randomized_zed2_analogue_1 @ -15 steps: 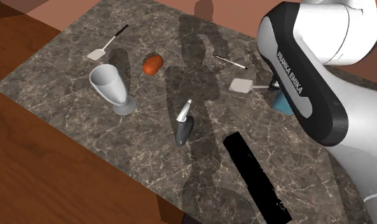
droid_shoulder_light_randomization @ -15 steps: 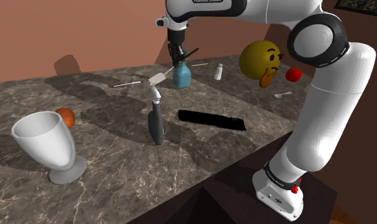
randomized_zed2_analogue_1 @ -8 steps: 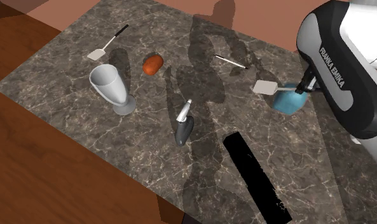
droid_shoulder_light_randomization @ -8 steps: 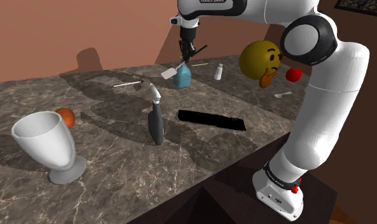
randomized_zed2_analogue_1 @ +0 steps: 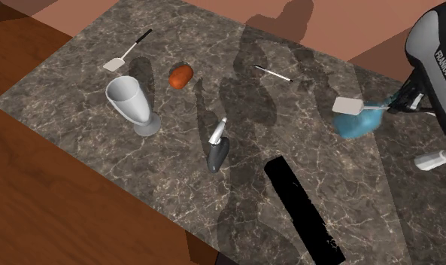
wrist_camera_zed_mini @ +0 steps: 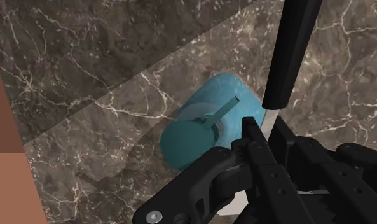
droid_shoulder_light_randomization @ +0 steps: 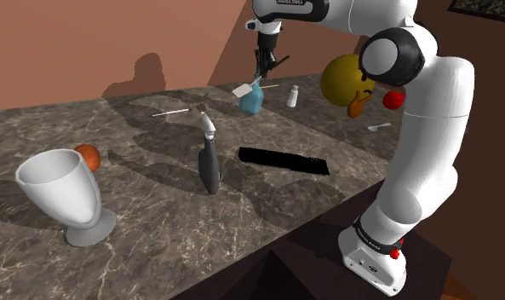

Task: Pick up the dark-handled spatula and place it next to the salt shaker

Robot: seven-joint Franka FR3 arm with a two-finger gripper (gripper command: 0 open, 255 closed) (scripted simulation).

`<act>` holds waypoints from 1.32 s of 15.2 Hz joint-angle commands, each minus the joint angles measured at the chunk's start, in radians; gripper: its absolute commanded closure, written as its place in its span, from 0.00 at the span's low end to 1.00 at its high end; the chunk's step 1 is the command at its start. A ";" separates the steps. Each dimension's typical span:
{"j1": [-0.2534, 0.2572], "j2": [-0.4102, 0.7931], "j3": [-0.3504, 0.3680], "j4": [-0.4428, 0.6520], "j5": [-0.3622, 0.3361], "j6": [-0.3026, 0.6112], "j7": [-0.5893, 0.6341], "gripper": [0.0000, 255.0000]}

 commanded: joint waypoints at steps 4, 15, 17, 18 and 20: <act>-0.066 0.137 -0.025 0.211 0.009 -0.069 -0.098 1.00; -0.110 0.209 -0.036 0.219 0.014 -0.002 -0.147 1.00; -0.111 0.204 -0.036 0.184 0.014 0.028 -0.145 1.00; -0.111 0.202 -0.036 0.167 0.013 0.043 -0.144 1.00; -0.111 0.199 -0.036 0.136 0.013 0.071 -0.143 1.00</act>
